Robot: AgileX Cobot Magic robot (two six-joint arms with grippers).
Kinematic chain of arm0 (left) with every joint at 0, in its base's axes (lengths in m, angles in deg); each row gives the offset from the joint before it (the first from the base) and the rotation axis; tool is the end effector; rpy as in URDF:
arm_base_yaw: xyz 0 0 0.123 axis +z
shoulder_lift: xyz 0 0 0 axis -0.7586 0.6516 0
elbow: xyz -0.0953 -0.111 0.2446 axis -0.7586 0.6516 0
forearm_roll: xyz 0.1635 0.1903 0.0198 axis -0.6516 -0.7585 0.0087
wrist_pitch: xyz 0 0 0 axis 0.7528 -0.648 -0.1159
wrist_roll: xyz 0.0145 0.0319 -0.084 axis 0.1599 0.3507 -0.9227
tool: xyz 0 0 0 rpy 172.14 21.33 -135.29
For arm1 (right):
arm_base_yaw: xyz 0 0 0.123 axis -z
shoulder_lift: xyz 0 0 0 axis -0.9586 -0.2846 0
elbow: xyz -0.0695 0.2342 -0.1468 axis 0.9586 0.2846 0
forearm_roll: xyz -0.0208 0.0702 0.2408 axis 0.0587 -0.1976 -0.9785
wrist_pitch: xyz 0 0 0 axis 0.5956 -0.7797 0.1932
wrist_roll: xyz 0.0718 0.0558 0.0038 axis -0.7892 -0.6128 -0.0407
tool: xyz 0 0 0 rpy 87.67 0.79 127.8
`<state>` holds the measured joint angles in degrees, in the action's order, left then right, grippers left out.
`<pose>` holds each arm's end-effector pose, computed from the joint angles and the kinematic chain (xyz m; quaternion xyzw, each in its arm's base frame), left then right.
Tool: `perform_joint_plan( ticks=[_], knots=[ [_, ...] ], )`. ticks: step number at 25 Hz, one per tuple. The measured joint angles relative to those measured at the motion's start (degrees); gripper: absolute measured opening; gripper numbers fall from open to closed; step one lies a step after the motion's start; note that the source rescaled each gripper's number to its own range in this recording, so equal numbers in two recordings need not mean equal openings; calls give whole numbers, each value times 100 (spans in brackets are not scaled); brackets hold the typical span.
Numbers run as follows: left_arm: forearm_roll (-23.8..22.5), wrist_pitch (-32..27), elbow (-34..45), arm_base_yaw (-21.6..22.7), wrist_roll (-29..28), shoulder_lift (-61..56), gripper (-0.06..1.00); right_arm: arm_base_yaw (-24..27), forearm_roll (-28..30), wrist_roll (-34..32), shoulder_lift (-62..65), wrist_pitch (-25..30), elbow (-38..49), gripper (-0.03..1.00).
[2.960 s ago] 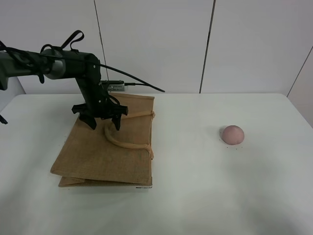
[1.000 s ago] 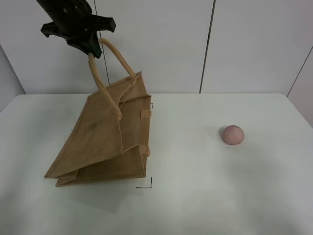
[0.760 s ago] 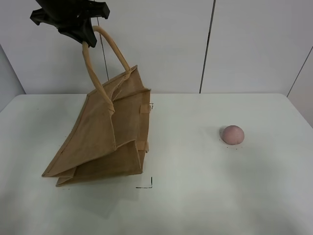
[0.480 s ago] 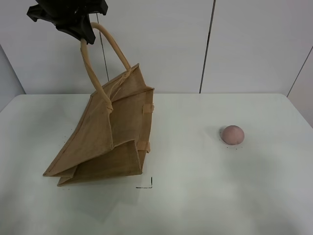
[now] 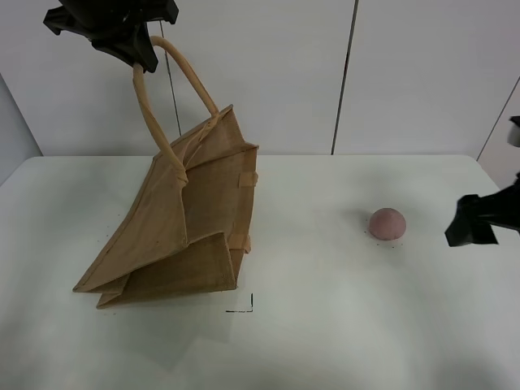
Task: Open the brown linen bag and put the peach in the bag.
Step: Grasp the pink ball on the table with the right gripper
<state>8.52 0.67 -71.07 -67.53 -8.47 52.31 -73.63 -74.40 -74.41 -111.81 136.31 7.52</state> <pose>0.3745 -0.1260 0.4192 0.0934 0.9314 -0.0915 0.3397 0.2309 0.0068 0.2647 -0.0271 0.9842 0.0299 0.1722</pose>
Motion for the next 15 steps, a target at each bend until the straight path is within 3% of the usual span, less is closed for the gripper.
perform_joint_plan(
  ticks=[7,15],
  knots=[
    [0,9,0,0,4,0,0,-5,0,-58,-2772,-10,-1954,100],
    [0,12,0,0,4,0,0,-233,-46,-248,-4390,-48,-3377,100]
  ],
)
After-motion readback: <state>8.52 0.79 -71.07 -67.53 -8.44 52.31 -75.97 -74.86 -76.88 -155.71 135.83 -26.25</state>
